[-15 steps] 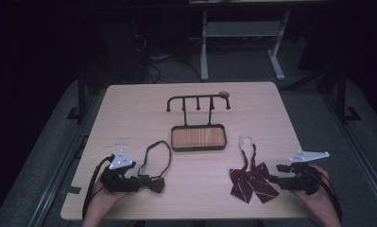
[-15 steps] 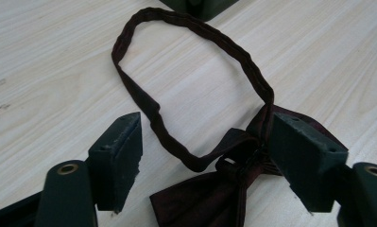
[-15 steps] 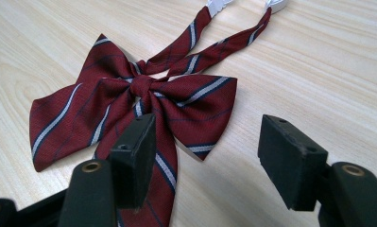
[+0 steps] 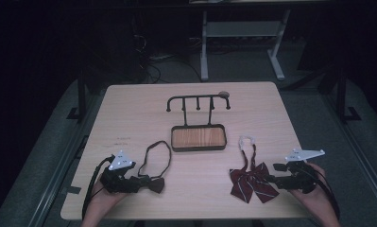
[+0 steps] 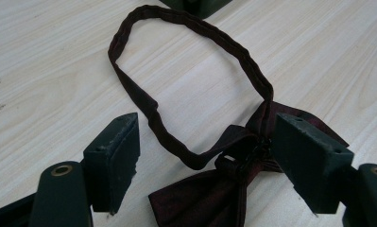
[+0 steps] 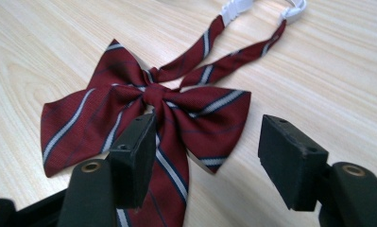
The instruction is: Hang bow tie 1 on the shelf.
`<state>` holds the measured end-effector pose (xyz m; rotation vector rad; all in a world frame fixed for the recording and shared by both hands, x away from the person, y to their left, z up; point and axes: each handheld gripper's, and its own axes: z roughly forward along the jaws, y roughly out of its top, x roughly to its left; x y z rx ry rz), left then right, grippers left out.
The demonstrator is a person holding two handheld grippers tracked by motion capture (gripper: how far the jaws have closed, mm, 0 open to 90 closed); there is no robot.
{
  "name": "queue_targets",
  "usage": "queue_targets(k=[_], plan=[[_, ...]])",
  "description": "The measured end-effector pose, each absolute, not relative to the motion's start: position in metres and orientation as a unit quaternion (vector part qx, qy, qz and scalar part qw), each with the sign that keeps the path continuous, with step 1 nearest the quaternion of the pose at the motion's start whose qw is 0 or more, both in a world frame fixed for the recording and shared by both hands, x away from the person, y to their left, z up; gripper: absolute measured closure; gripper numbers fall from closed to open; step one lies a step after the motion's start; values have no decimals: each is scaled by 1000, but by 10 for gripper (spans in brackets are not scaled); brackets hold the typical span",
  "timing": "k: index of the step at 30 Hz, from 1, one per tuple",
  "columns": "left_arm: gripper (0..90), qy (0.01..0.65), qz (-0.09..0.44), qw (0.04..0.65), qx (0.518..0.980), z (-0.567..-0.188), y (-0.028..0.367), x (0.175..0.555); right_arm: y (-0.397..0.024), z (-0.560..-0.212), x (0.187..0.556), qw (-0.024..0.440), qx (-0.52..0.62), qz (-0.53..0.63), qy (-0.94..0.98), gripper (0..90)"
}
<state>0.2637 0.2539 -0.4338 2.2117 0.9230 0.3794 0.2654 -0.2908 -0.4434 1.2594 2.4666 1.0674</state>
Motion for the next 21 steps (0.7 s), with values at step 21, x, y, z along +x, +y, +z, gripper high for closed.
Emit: queue_targets(k=[21], plan=[[247, 347, 152, 353, 855, -433, 254, 262, -273, -417, 293, 69, 402, 323, 854, 372]])
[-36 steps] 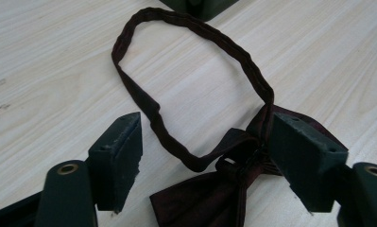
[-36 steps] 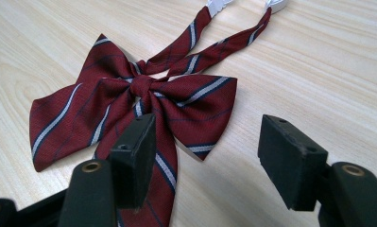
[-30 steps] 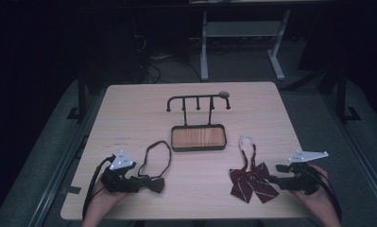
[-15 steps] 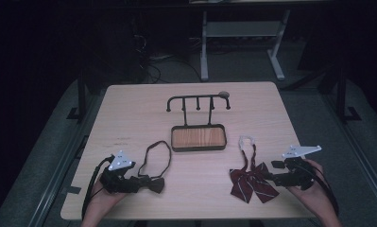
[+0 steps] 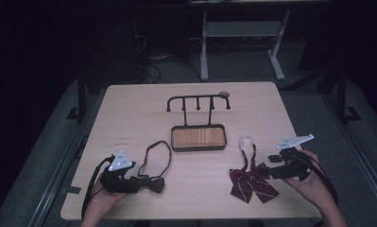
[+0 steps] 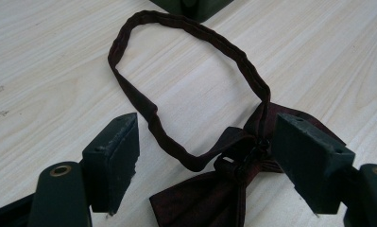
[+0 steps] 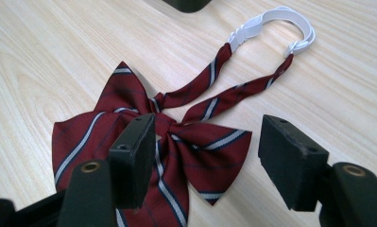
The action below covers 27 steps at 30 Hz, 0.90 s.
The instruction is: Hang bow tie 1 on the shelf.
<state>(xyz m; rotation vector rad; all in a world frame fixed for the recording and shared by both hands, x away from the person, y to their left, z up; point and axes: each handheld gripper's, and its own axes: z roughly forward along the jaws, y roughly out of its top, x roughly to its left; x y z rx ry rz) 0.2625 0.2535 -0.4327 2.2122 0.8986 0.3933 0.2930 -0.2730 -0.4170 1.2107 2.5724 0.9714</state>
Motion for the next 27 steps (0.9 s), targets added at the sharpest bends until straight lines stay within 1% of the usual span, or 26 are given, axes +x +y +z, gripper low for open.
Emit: queue_targets(k=[13, 14, 17, 27], plan=[[241, 348, 158, 357, 852, -431, 255, 261, -260, -407, 321, 64, 385, 287, 875, 382], [241, 348, 156, 357, 853, -431, 255, 261, -258, -405, 325, 55, 385, 286, 876, 393], [241, 343, 158, 355, 855, -432, 254, 262, -257, -403, 332, 49, 393, 280, 875, 402], [241, 343, 158, 353, 856, -431, 254, 261, -251, -401, 356, 45, 403, 262, 876, 430]])
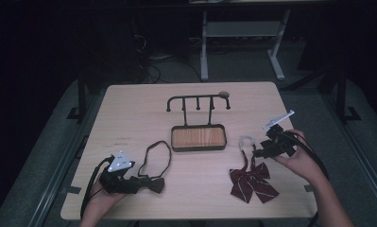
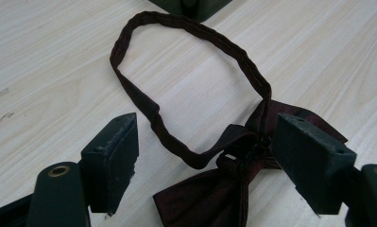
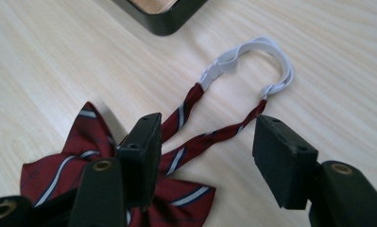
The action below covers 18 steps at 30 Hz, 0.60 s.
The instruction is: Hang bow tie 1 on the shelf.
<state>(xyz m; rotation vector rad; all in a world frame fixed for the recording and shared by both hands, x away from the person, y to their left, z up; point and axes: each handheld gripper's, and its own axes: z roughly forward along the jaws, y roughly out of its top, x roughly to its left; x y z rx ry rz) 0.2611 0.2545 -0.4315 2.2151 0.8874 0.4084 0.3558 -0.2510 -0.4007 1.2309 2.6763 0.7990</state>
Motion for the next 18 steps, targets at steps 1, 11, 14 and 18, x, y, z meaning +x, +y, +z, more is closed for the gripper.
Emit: queue_targets(k=[1, 11, 14, 18], plan=[[240, 343, 158, 352, 856, -431, 254, 261, -250, -400, 358, 46, 401, 259, 877, 431], [238, 343, 158, 350, 857, -432, 256, 262, -242, -400, 382, 42, 414, 236, 878, 443], [239, 342, 160, 352, 856, -432, 257, 262, -240, -403, 387, 40, 416, 229, 879, 445], [238, 342, 160, 353, 856, -432, 257, 262, -239, -408, 394, 38, 424, 219, 878, 459]])
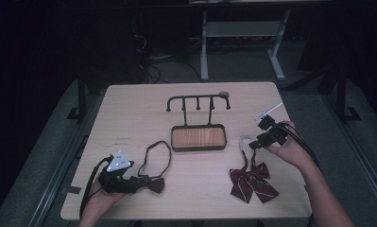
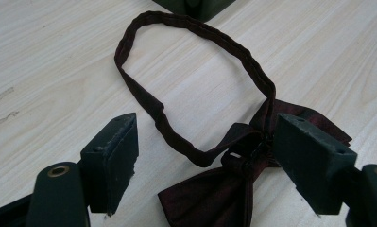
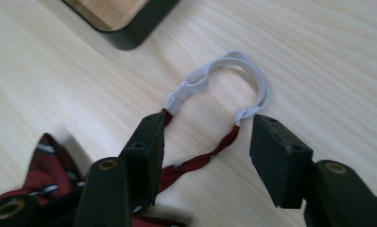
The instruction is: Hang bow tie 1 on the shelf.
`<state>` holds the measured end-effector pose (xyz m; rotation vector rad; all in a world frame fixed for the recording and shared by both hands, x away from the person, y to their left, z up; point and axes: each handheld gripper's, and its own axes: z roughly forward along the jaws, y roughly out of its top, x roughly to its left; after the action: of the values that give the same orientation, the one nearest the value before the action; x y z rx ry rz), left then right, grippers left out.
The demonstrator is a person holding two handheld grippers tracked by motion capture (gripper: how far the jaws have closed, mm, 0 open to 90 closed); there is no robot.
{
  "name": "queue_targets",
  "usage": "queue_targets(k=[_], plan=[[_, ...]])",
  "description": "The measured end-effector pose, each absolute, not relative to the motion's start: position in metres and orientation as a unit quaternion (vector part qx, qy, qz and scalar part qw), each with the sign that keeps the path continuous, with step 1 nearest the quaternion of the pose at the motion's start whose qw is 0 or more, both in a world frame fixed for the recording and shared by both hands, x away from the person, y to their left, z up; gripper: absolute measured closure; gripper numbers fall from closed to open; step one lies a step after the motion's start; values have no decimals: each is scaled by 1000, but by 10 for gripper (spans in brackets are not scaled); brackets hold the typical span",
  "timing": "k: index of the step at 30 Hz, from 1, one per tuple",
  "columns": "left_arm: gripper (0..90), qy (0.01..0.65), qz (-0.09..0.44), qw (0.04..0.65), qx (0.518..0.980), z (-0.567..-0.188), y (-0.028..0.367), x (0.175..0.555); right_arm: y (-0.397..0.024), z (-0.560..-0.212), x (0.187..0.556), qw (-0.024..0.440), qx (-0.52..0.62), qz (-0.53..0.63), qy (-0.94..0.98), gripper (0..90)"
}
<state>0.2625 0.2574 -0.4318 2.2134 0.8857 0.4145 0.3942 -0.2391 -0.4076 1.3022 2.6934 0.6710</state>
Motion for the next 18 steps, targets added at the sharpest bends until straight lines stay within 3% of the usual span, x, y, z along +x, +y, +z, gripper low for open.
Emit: queue_targets(k=[18], plan=[[238, 345, 157, 352, 856, -432, 260, 264, -231, -429, 421, 41, 469, 155, 868, 583]])
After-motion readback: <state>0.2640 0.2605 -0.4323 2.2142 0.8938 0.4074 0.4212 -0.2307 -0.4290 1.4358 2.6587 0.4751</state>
